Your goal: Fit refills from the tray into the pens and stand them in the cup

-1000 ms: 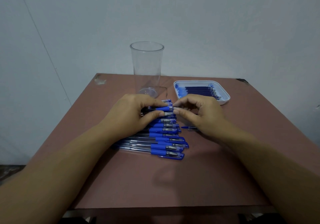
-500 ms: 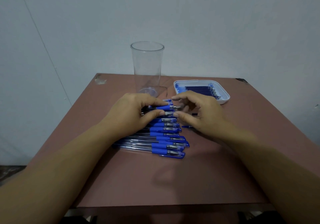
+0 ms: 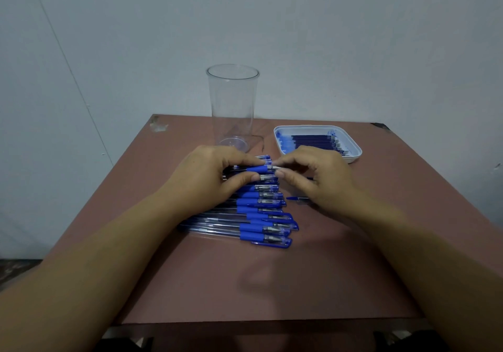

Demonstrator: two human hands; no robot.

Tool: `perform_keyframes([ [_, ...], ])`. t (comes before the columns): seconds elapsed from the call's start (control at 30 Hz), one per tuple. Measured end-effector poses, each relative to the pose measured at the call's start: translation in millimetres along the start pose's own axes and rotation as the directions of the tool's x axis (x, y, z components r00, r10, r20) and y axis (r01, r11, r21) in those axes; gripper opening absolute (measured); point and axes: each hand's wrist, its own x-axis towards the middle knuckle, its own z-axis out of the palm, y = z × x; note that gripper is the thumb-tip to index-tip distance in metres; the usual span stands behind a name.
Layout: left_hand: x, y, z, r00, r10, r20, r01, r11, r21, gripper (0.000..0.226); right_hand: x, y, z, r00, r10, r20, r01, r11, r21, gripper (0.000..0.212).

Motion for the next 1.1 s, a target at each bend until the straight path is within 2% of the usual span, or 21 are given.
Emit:
perform_keyframes([
  [0.07, -0.2, 0.6, 0.0, 1.0, 0.002, -0.005, -0.002, 1.0, 0.0, 0.028, -1.1, -2.6, -0.9, 1.0, 0.016, -0.007, -0.016, 0.999, 0.03, 0.029],
  [0.2, -0.6, 0.5, 0.1, 1.0, -0.007, -0.001, 0.007, 1.0, -0.003, 0.027, -0.3, -2.7, -0.8, 1.0, -0.002, -0.01, 0.002, 1.0, 0.002, 0.013],
  [0.37, -0.5, 2.1, -0.5, 1.0, 0.005, -0.001, -0.005, 1.0, 0.018, 0.027, -1.3, -2.4, -1.6, 1.0, 0.03, -0.005, -0.029, 0.998, 0.052, 0.023],
  [0.47, -1.0, 2.4, 0.3, 1.0, 0.0, -0.008, 0.0, 1.0, 0.005, 0.027, 0.1, -2.2, -0.3, 1.0, 0.008, 0.002, -0.008, 1.0, 0.008, 0.012],
  [0.57, -0.9, 3.0, 0.6, 1.0, -0.001, -0.004, 0.001, 1.0, -0.003, 0.029, 0.3, -1.0, -0.4, 1.0, 0.019, 0.01, -0.019, 1.0, -0.009, 0.024],
  [0.67, -0.8, 2.6, 0.4, 1.0, 0.011, -0.004, -0.011, 1.0, 0.002, 0.028, -1.6, -2.1, -2.9, 0.998, 0.062, 0.023, -0.064, 0.996, 0.069, 0.023],
  [0.8, -0.5, 3.6, 0.6, 1.0, 0.019, 0.001, -0.019, 1.0, 0.002, 0.032, -0.7, -1.9, -2.4, 0.999, 0.038, 0.028, -0.038, 0.999, 0.027, 0.011],
  [0.9, -0.3, 5.2, -0.2, 0.999, 0.038, -0.003, -0.038, 0.999, 0.005, 0.028, -0.7, -2.1, -2.0, 1.0, 0.018, 0.017, -0.018, 1.0, -0.023, 0.022],
  [1.0, -0.4, 5.7, -0.8, 0.999, 0.037, 0.002, -0.037, 0.999, 0.009, 0.031, -1.3, -4.6, -3.3, 0.999, 0.025, -0.025, -0.024, 0.999, 0.045, 0.017],
  [1.1, -0.4, 5.7, -0.6, 1.0, 0.023, 0.01, -0.023, 1.0, 0.008, 0.037, -0.5, -6.5, -2.5, 1.0, 0.019, -0.02, -0.018, 0.999, 0.039, 0.011],
])
